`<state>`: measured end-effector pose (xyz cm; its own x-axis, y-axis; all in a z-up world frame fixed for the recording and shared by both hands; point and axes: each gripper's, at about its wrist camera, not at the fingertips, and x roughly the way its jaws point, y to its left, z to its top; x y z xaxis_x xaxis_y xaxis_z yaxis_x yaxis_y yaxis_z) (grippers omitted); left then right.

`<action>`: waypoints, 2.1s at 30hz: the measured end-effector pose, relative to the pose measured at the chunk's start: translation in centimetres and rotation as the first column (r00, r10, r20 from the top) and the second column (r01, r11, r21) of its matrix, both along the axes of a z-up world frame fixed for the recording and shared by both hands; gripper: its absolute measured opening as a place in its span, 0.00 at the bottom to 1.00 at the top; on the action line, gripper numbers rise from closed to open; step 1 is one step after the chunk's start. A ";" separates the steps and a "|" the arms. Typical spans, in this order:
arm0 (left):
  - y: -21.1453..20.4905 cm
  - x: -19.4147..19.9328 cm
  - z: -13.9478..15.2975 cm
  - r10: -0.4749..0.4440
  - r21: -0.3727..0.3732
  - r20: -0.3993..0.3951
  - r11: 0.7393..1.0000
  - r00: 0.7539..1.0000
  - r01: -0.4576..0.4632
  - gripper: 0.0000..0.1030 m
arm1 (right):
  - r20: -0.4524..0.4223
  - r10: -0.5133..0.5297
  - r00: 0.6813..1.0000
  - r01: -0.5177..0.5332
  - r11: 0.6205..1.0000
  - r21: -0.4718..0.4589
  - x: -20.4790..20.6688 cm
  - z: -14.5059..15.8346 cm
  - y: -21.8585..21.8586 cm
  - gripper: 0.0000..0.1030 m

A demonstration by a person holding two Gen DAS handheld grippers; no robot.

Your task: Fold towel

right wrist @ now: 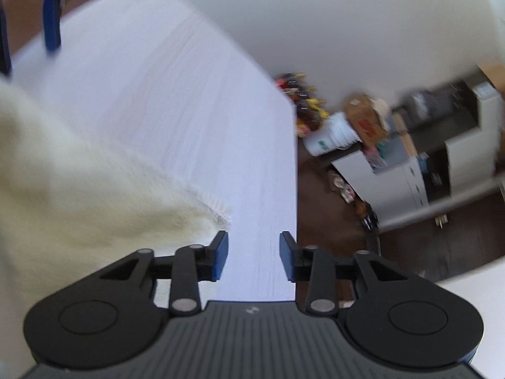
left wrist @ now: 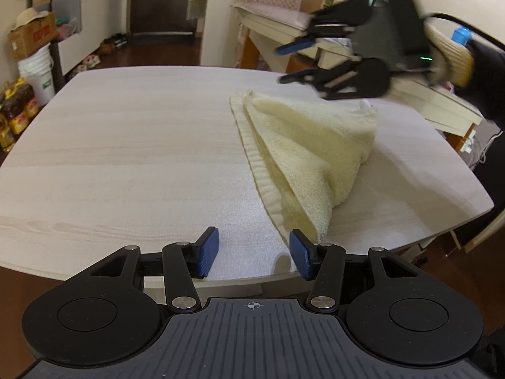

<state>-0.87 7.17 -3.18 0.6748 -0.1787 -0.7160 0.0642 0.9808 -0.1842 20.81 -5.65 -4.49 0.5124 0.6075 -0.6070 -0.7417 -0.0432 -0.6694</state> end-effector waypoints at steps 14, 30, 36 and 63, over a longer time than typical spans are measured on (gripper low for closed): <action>4.8 2.6 2.6 -0.095 0.075 0.039 0.993 0.995 0.091 0.54 | -0.460 -0.118 0.880 0.300 0.888 0.347 -14.7 2.0 -5.8 0.36; 3.7 11.6 4.5 -0.490 0.141 -0.029 0.861 0.871 0.489 0.56 | -0.386 -0.290 0.876 0.421 0.851 0.314 -15.2 1.6 -0.7 0.37; 3.8 11.8 3.7 -0.537 0.167 -0.061 0.825 0.841 0.539 0.57 | -0.426 -0.295 0.855 0.436 0.854 0.283 -14.4 1.2 0.4 0.35; 1.3 18.4 2.6 -0.561 0.235 -0.102 0.788 0.821 0.568 0.57 | -0.776 -0.092 0.624 0.598 0.695 0.399 -18.3 1.7 -4.6 0.25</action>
